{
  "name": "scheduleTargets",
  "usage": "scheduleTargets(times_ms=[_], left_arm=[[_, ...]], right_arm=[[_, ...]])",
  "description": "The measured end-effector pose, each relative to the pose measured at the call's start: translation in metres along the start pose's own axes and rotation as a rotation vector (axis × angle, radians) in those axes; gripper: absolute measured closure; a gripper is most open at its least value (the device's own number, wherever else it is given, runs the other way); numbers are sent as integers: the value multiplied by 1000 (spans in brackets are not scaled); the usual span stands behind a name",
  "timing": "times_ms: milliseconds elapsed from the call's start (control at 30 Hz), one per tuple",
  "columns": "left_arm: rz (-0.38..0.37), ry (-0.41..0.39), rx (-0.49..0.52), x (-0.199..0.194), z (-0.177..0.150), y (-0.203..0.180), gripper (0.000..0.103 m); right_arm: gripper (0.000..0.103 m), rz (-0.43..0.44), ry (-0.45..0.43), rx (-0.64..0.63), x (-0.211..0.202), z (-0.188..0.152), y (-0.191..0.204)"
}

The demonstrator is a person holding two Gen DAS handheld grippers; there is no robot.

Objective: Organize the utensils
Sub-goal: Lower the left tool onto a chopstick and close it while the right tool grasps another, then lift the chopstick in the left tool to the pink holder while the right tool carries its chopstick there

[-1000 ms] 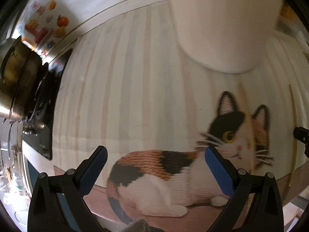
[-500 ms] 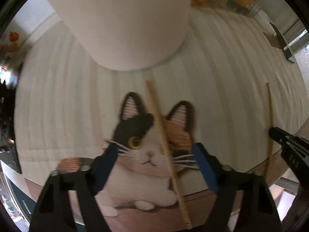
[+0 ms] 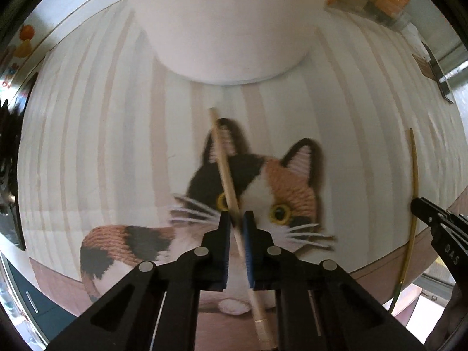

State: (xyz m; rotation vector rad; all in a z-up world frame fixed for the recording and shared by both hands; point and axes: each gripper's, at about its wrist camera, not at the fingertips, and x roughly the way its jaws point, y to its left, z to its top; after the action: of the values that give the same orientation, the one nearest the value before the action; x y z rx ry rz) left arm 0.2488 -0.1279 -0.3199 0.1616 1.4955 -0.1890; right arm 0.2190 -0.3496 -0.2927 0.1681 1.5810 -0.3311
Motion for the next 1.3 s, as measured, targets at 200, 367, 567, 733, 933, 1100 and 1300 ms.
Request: scheduleTargets(times_ms=[200,367,567,733,933,1100,1300], left_arm=[[9,7,-47,0,-14,28,98],[-5,12,-55,1,-23,45,98],[-5,30,-66,-2,-19,49,97],[-11,37,-79,2,0,40,96],[-18,33,-83,5,5,45,96],[8,0,-72,3,6,40,98],[65,-60,-65,-9,8,38,99]], right_arm=[[96,64,15,-61,0,-3,24],[96,128,40,-105,0,-4,49],[96,105,61,-164,1,-4,65],[96,107,87,-153,4,5,68],[96,73,83,-171,6,16,85],[96,36,66,-218,8,10,112],[96,38,46,-205,5,-11,134]])
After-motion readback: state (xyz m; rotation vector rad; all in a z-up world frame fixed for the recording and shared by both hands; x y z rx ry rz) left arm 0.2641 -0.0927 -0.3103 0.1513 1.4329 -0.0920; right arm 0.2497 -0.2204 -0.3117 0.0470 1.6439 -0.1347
